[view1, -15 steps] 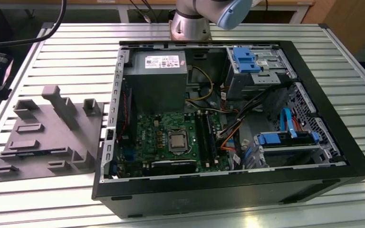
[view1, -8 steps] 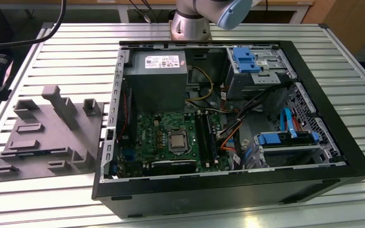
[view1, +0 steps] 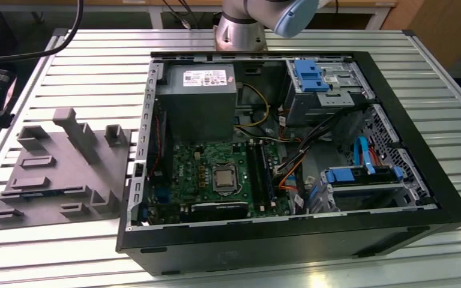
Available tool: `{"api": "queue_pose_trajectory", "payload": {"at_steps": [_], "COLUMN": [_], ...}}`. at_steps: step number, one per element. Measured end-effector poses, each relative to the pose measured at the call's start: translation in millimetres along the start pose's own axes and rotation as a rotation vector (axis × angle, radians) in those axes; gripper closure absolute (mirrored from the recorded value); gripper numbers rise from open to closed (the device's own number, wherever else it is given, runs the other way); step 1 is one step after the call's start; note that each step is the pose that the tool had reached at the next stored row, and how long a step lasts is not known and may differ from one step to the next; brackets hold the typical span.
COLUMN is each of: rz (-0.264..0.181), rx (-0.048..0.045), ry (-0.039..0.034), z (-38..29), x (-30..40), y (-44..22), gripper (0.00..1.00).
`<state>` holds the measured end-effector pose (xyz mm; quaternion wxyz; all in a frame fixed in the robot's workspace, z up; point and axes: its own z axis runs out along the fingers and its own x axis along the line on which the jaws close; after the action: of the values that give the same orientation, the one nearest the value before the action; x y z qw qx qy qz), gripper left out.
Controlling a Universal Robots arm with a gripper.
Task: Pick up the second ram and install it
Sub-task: 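Reach for the second ram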
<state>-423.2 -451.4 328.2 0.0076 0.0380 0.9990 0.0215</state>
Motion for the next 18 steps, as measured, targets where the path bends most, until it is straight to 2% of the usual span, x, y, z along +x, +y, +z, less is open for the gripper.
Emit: {"api": "queue_pose_trajectory", "payload": {"at_steps": [18], "rz": [0.000], "rx": [0.0000], "ry": [0.0004], "z": [3.2], "x": [1.1], "y": [-4.0], "gripper": [0.89]}}
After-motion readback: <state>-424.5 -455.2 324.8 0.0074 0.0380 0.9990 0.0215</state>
